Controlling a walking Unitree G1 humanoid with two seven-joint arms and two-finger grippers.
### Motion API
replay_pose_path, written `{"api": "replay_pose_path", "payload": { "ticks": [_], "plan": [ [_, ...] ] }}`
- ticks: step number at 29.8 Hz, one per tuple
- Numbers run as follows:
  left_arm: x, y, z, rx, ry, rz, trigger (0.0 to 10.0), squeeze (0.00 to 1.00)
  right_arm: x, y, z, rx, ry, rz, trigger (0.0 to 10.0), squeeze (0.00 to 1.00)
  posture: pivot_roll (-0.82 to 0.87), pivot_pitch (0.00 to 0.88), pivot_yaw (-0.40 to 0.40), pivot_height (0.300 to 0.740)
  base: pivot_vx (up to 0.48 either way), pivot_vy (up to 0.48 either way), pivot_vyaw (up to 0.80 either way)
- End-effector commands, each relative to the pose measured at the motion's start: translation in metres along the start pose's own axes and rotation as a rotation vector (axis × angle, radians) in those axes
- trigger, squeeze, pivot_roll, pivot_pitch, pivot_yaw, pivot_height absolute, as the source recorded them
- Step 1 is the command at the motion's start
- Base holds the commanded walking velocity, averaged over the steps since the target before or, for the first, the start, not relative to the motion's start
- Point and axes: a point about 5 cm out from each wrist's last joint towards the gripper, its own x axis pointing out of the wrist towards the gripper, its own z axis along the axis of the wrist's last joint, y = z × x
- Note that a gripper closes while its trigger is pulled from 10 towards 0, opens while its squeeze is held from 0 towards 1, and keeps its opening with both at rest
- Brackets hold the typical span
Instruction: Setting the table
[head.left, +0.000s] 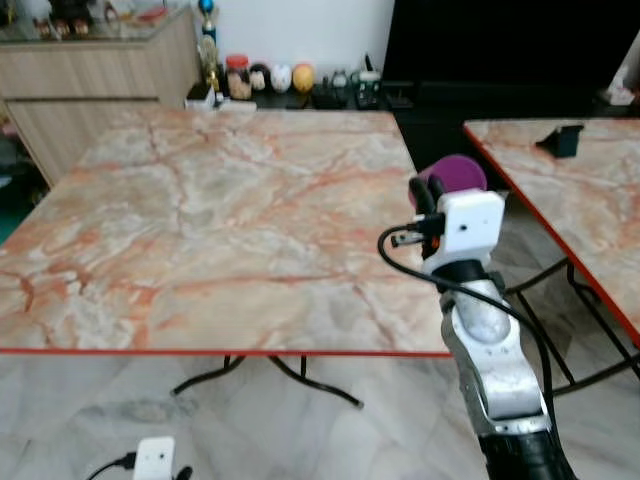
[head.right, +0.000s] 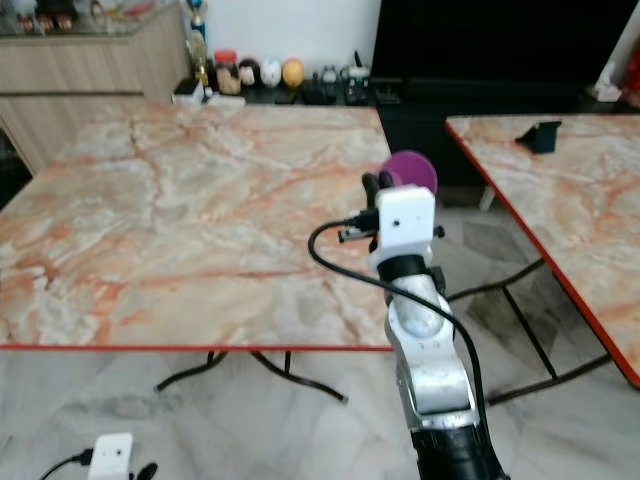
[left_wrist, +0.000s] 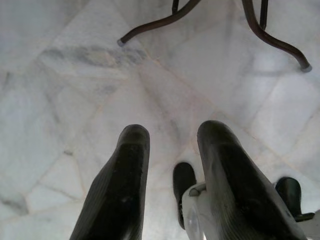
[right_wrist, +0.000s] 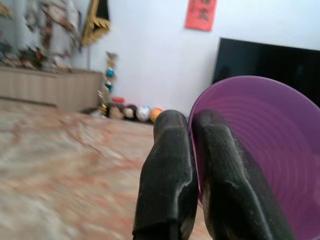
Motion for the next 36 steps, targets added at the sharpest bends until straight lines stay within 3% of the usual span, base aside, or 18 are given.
{"api": "replay_pose_path", "payload": {
  "ticks": [1, 15, 31, 36],
  "plan": [
    [-0.006, 0.005, -0.017, -0.013, 0.066, 0.014, 10.0, 0.0, 0.002, 0.002, 0.004, -0.002, -0.005, 0.001, 10.0, 0.0, -0.09, 0.0, 0.015, 0.74, 0.0, -0.292, 0.79],
    [-0.011, 0.013, -0.029, -0.001, 0.121, 0.019, 10.0, 0.0, 0.003, 0.0, 0.004, 0.001, -0.004, -0.007, 10.0, 0.0, -0.11, 0.0, 0.025, 0.74, 0.0, -0.303, 0.11],
    [-0.009, 0.012, -0.025, -0.001, 0.114, 0.018, 10.0, 0.0, 0.01, -0.007, 0.004, 0.015, 0.017, -0.049, 10.0, 0.0, -0.1, 0.0, 0.028, 0.74, 0.0, -0.314, 0.0],
    [-0.009, 0.013, -0.024, -0.003, 0.113, 0.02, 10.0, 0.0, 0.01, -0.009, 0.003, 0.027, 0.027, -0.065, 10.0, 0.0, -0.1, 0.0, 0.029, 0.74, 0.0, -0.317, -0.7]
  ]
}}
